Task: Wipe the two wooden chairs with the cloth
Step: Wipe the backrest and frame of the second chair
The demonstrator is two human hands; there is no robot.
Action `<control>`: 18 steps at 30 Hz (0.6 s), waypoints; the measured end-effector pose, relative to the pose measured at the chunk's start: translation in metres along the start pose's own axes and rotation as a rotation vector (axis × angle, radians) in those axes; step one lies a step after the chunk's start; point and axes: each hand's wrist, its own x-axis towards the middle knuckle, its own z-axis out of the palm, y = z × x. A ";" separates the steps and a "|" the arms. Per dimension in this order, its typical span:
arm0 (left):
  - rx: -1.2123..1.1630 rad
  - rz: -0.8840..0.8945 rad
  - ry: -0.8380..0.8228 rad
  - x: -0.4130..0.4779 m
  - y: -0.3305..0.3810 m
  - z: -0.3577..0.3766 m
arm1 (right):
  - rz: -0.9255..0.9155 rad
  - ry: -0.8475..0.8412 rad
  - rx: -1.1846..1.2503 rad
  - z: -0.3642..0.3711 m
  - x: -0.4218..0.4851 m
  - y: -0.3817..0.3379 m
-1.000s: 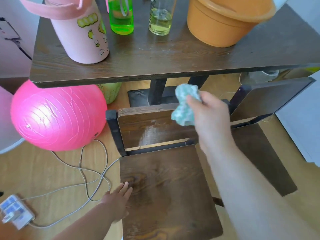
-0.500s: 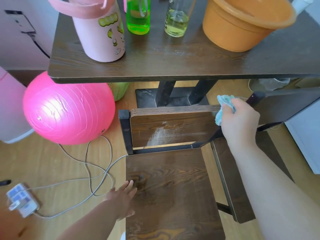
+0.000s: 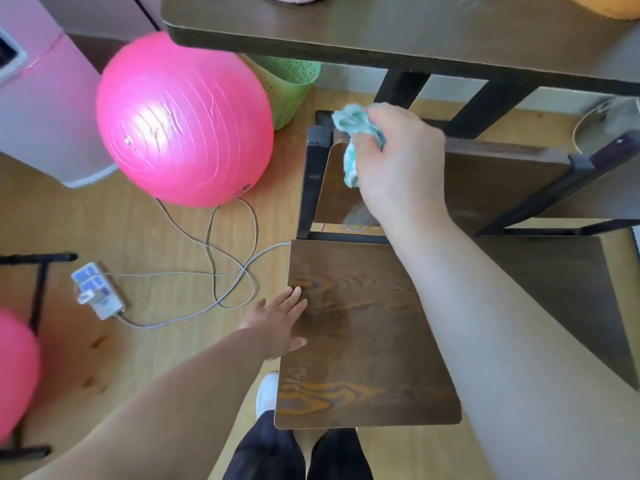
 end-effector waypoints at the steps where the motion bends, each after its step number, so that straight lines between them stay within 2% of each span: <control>1: -0.013 -0.010 0.009 0.000 0.002 0.001 | -0.042 -0.012 0.015 0.007 0.000 -0.006; 4: -0.050 -0.041 0.042 0.000 0.008 -0.004 | -0.130 -0.038 0.022 0.021 0.000 -0.022; 6: -0.099 -0.059 0.060 0.001 0.011 -0.013 | -0.126 -0.075 0.057 0.020 0.002 -0.024; 8: -0.146 -0.088 0.108 0.003 0.013 -0.024 | -0.042 -0.164 0.175 0.013 0.006 -0.016; 11: -0.143 -0.128 0.122 0.009 0.012 -0.044 | 0.215 -0.200 0.607 -0.017 0.012 0.000; 13: -0.128 -0.138 0.089 0.015 0.013 -0.055 | 0.366 -0.121 0.821 -0.046 0.012 0.020; 15: -0.118 -0.139 0.054 0.022 0.014 -0.063 | 0.437 0.041 0.875 -0.076 0.009 0.045; 18: -0.103 -0.141 -0.004 0.031 0.016 -0.062 | 0.431 0.337 0.537 -0.116 0.001 0.105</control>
